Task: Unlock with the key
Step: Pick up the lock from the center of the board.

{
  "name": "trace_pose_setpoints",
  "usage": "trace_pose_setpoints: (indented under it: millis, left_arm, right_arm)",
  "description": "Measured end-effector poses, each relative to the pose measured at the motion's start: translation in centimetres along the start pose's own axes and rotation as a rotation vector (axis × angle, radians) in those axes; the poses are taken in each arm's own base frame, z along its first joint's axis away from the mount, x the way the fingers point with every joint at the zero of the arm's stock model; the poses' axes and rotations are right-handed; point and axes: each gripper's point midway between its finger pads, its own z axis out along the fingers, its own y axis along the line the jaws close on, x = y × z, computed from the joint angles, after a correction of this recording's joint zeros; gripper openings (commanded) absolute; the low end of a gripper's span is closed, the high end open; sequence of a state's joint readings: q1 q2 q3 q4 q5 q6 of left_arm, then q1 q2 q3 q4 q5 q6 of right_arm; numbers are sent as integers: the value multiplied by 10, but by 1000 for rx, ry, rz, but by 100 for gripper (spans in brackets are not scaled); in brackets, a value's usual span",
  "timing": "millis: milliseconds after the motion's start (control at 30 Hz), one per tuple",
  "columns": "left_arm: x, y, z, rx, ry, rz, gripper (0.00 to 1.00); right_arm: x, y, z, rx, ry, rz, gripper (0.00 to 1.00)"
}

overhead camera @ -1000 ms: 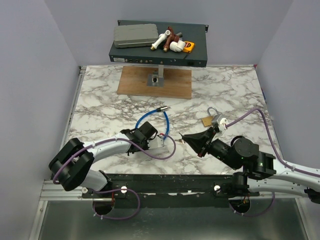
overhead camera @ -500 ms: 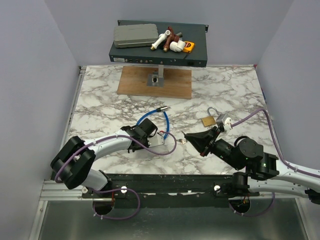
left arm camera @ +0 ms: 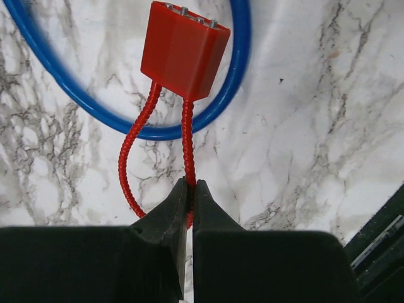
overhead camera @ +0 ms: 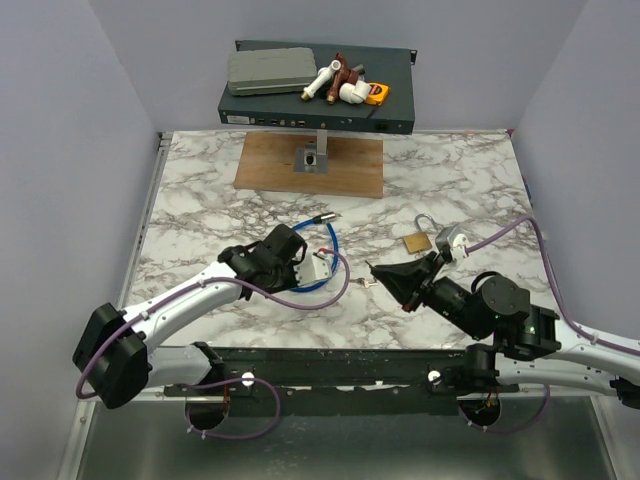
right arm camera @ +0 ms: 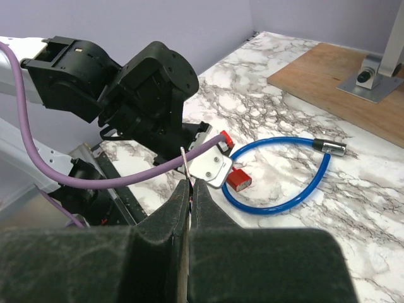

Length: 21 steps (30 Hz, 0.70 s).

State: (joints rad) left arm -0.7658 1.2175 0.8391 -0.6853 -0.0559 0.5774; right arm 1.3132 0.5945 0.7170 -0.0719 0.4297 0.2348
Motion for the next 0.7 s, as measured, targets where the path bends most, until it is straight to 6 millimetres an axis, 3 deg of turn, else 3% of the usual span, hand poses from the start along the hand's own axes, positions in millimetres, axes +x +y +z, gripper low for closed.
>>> trace_pose_setpoints:
  millis: [200, 333, 500, 700]
  left_arm:
    - [9, -20, -7, 94, 7, -5, 0]
    - [6, -22, -42, 104, -58, 2, 0]
    - [-25, -4, -133, 101, -244, 51, 0]
    - [-39, -30, -234, 132, -476, 260, 0]
  right_arm:
    - [0, -2, -3, 8, 3, -2, 1]
    - [-4, -3, -4, 12, 2, -3, 1]
    - [-21, 1, -3, 9, -8, -19, 1]
    - [-41, 15, 1, -35, 24, -69, 1]
